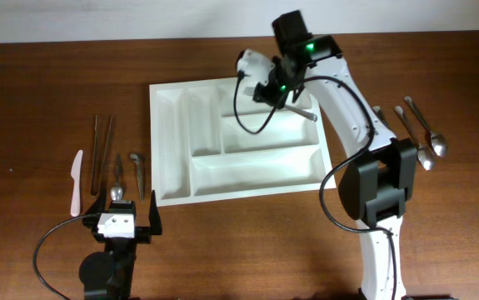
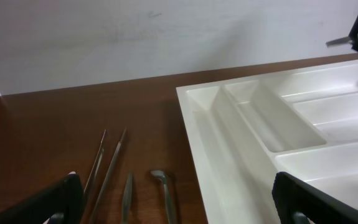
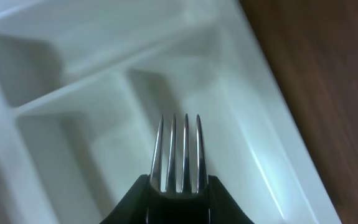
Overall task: Pack container
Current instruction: 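Carry the fork left and lower it into the tray's middle compartment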
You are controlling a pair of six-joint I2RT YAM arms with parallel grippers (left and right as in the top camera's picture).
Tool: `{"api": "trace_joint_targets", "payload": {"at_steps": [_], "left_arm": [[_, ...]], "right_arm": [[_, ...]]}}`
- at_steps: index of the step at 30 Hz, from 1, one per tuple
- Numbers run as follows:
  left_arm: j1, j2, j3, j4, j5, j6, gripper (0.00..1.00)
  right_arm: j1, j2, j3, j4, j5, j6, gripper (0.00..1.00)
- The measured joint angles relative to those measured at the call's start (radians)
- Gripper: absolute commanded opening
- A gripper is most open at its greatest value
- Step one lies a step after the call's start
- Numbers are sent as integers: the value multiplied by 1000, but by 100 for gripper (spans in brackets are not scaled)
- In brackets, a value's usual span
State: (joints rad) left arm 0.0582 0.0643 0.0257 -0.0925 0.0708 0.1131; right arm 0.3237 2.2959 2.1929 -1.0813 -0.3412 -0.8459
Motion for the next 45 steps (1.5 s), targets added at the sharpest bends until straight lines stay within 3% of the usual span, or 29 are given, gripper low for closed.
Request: {"api": "trace_joint_targets", "payload": {"at_steps": [9,31,33,36,37,45], "left_arm": [[0,0,0,0,0,0,99],[0,0,0,0,0,0,99],[0,0,0,0,0,0,99],[0,0,0,0,0,0,99],[0,0,0,0,0,0,99],[0,0,0,0,0,0,99]], "right_arm": [[32,0,0,-106,-8,-95,4],[32,0,-159,-53,-27,-145,4],[32,0,-175,-43,-34,-146,13],[32,0,-189,-40,-43,-140,61],[32,0,-189,-39,-44,-141,70],[29,0,-169,-29,-46,-69,81]]}}
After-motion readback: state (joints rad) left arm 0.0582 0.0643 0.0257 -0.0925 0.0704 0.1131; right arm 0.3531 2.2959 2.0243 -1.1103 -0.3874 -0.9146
